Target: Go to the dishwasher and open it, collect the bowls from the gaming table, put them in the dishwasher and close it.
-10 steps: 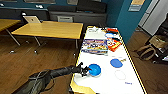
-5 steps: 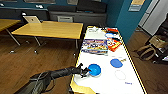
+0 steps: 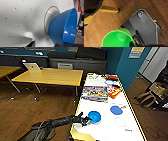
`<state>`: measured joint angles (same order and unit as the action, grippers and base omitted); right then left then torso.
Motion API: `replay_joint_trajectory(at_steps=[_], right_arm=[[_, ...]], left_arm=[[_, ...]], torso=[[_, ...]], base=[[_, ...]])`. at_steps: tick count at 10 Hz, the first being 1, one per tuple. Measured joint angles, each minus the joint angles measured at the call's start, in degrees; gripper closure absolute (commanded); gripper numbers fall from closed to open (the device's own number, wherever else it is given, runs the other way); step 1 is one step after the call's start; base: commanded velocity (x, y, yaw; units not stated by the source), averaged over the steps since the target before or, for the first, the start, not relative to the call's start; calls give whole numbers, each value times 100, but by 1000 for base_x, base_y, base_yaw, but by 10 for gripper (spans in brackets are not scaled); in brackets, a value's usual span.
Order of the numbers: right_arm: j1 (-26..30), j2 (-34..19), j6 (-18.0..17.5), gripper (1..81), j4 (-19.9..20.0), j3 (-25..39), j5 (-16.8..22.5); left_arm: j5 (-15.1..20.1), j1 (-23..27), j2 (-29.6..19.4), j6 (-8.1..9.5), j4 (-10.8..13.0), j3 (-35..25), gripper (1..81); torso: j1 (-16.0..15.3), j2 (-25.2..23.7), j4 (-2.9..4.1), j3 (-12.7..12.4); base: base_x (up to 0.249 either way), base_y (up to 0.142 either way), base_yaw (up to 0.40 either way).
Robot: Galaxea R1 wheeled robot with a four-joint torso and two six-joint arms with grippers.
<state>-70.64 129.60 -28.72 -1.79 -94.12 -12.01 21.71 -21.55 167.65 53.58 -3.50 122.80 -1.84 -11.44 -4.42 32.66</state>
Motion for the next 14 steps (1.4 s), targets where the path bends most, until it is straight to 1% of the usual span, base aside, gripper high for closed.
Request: replay_joint_trajectory(at_steps=[3, 4, 6, 8, 10, 12, 14], right_arm=[[2, 2, 0, 811, 0, -15, -2], [0, 2, 0, 811, -10, -17, 11], [2, 9, -2, 811, -16, -30, 0], [2, 39, -2, 811, -16, -61, 2], [2, 37, -2, 811, -16, -67, 7], [2, 34, -2, 811, -16, -67, 5], [0, 34, 0, 811, -18, -67, 0]], left_arm=[[-66, -107, 79, -5, 94, 72, 10], [-68, -135, 101, -72, 171, 94, 811], [-293, -300, 101, -88, 202, 72, 811], [-304, -346, 168, -83, 514, -39, 811], [-176, -372, 146, -79, 708, -286, 811], [24, -367, -50, -61, 801, -722, 811], [66, -261, -378, -35, 848, -1412, 811]], torso=[[0, 0, 0, 0], [0, 0, 0, 0], [0, -2, 0, 0], [0, 0, 0, 0], [0, 0, 0, 0], [0, 0, 0, 0], [0, 0, 0, 0]], base=[[0, 0, 0], [0, 0, 0], [0, 0, 0], [0, 0, 0], [0, 0, 0], [0, 0, 0], [0, 0, 0]])
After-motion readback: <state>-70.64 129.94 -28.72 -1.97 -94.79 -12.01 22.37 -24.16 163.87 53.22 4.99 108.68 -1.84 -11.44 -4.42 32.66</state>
